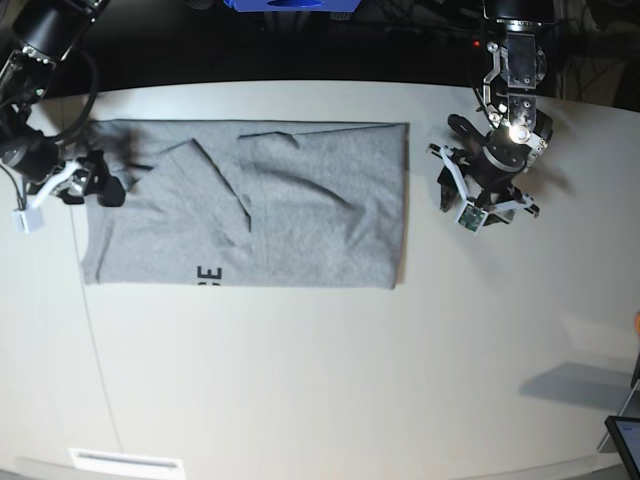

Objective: Fold the T-shirt properly
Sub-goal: 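Move the left gripper to the folded end and pull it outward, then grasp opposite ends of the folded shirt with both grippers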

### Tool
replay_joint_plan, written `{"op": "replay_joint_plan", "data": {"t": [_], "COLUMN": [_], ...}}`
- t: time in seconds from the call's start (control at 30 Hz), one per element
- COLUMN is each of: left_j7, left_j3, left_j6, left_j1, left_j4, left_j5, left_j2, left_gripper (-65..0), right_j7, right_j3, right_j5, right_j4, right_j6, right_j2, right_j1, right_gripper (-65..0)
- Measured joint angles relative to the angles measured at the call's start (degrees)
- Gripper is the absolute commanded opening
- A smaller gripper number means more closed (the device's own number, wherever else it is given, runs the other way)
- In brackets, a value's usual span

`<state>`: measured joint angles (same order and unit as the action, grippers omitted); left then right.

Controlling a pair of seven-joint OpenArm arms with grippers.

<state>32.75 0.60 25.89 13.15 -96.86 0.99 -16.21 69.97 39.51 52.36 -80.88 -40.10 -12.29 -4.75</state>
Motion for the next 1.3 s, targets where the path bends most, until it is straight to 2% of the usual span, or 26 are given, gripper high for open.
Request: {"op": "replay_joint_plan", "data": {"t": [0.1, 0.13, 0.27, 0.3, 0.63, 0.7, 0.8, 1.0, 1.17, 1.3], "left_j7": [-0.02, 0.02, 0.66, 0.66, -1.11, -1.27, -1.33, -1.57, -2.64, -3.06], "left_j3": [0.63, 0.63, 0.85, 0.85, 0.48, 0.48, 0.52, 0.44, -4.9, -6.19], "left_j6": [-0.02, 0.0, 0.0, 0.0, -0.59, -0.63, -0.87, -0.85, -1.57, -1.49], "left_j1": [0.02, 0.0, 0.07, 0.04, -2.25, -2.19, -2.19, -2.32, -2.54, -2.6], "left_j4": [0.0, 0.0, 0.11, 0.13, 4.57, 4.57, 4.42, 4.35, 4.39, 4.35], "left_j5": [0.28, 0.31, 0.48, 0.48, 0.02, 0.0, 0.28, -0.02, -0.07, -0.87], "left_j2": [0.63, 0.63, 0.61, 0.5, 0.48, 0.52, 1.73, 3.17, 2.82, 3.54], "left_gripper": [-34.8, -37.8, -64.0, -64.8, -65.0, -65.0, -65.0, -64.8, -64.8, -64.8], "right_j7": [0.39, 0.39, 0.39, 0.44, 1.42, 0.5, 0.35, 0.44, 0.39, 0.35], "right_j3": [0.0, 0.0, 0.0, 0.0, -0.2, -2.58, -4.83, -4.76, -4.76, -4.76], "right_j5": [-0.02, -0.02, -0.15, -0.2, -1.05, -1.09, -0.74, -0.96, -1.03, -0.83], "right_j4": [0.02, 0.02, 0.02, 0.02, 0.07, 0.07, 0.07, 0.07, 0.07, 0.07], "right_j6": [0.0, 0.02, 0.02, 0.02, 0.04, 0.04, 0.02, 0.04, 0.02, 0.02], "right_j2": [-0.02, 0.0, 0.0, 0.0, 0.02, -0.35, 0.17, 1.11, 1.33, 1.44], "right_j1": [0.31, 0.31, 0.42, 0.61, 1.7, 1.62, 1.95, 2.58, 2.67, 2.54], "right_gripper": [-6.2, -6.2, -6.2, -6.2, -6.2, -6.2, -6.2, -6.2, -6.4, -6.4]}}
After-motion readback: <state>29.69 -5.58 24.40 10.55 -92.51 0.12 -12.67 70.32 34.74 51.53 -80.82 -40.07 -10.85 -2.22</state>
